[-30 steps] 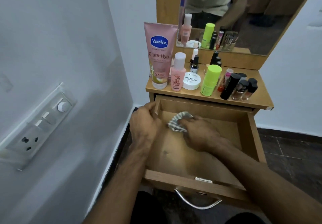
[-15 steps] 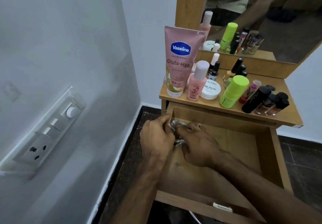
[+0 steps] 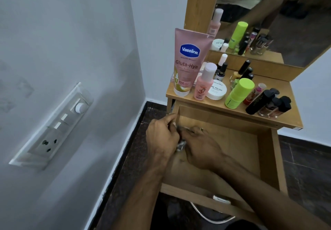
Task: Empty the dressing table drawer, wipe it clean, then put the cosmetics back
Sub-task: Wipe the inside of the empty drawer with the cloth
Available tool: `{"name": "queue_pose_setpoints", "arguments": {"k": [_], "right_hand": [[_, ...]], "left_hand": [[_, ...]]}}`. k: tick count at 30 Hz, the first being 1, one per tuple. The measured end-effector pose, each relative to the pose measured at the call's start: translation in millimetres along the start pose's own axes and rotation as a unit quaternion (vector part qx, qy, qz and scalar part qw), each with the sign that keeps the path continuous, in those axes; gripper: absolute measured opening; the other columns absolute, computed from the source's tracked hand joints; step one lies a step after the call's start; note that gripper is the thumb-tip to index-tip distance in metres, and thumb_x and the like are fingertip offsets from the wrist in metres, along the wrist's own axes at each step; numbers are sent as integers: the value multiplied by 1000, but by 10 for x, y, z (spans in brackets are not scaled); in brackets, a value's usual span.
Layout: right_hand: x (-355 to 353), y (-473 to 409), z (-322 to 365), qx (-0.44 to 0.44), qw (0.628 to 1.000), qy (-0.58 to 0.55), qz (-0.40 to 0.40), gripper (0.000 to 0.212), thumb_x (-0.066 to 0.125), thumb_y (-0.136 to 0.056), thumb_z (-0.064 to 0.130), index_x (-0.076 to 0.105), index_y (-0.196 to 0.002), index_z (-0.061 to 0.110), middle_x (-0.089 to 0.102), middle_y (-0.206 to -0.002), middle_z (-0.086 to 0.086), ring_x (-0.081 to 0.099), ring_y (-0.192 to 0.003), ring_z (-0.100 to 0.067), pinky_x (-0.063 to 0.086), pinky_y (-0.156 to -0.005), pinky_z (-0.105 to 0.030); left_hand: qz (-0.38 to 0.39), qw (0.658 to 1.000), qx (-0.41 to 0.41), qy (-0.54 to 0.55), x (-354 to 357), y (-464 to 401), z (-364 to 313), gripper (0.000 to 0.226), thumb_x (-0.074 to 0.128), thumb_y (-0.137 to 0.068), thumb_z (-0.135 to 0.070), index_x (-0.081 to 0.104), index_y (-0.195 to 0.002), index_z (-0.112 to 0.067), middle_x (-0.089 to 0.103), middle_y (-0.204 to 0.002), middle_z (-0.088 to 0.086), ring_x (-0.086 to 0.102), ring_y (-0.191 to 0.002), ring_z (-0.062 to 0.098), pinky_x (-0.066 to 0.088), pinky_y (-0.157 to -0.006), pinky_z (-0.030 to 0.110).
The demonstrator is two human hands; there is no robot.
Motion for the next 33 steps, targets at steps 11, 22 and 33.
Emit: {"name": "queue_pose_setpoints", "arguments": {"k": [11,22,33], "right_hand": [[-10,131,78,-19,1000,-3,19,46,52,-87,31,52,-134,30,46,-153,7,41,-126,-22,37,-104,-42],[-5,145,200,-94,993,-71,16,28,55,-93,28,71,-117,32,57,-125,3,50,-117,-19,39,-99,-38],[202,293,386,-152,976,-92,128,35,54,-97,27,65,-127,41,51,-124,10,47,-120,-9,32,-102,-34]], "left_hand": [[-2,1000,1,-1,-14,24,-15,36,62,-96,-19,68,-130,-28,76,-109,-2,69,-99,17,53,-89,29],[-9,999,-2,53,20,-30,54,35,66,-93,-15,70,-127,-18,72,-124,-2,67,-112,15,54,-100,35],[-24,997,-8,71,35,-25,81,34,68,-93,-16,71,-126,-20,72,-123,-5,67,-110,9,52,-100,26]]}}
Point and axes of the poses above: each hand's wrist, its own y-axis away from the middle knuckle, its own x-axis out of the palm, z = x × y, the point moved 5 cm from there along -y, towards the middle knuckle
